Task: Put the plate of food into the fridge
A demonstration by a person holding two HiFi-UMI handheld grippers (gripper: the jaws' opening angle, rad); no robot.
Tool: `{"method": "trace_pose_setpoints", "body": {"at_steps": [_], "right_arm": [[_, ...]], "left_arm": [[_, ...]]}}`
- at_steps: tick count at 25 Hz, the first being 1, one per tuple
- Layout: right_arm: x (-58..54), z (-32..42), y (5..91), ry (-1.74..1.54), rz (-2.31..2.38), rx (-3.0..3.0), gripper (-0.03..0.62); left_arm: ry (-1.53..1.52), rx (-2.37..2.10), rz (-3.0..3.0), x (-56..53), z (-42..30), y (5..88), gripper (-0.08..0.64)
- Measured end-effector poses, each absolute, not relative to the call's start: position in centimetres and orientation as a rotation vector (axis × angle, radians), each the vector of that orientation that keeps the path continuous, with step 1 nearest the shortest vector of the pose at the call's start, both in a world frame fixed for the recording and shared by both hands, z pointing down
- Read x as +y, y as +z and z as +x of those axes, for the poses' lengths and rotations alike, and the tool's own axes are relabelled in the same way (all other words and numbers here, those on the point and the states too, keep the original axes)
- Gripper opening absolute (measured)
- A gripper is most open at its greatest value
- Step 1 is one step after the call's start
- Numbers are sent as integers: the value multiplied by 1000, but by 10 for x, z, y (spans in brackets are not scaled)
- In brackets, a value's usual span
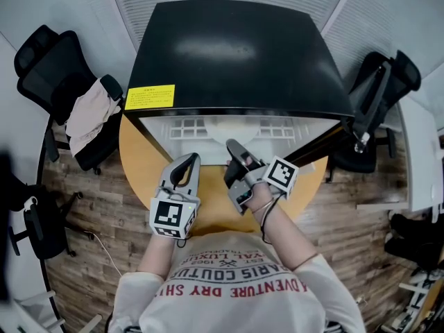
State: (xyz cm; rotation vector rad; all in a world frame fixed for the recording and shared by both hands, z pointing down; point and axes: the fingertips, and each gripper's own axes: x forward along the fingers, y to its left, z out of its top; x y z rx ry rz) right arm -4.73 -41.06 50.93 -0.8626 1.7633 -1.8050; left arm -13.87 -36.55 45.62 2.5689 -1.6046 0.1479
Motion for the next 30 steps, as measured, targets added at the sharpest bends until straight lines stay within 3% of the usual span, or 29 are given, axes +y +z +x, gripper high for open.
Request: {"method": "trace_pose_setpoints", "body": {"at_steps": [6,9,14,23,30], "right_arm": [[-388,-47,507,-1774,-820,1874,126],[-375,-36,506,-1697,-962,1998,41],[-364,-20,493,-1530,-1098,2116,32],[-356,6,469,-649,-1468,2709,32],[-351,8,466,-277,-1564,2870,32]], "left_arm": [[144,-1609,2560,-356,-135,455,26],[148,-1606,2560,-351,-132,456,26],[161,-1617,2557,-345,-127,458,26],[151,-1621,2567,-337,-122,453,26],[173,-1624,2561,-333,-120,456,26]]}}
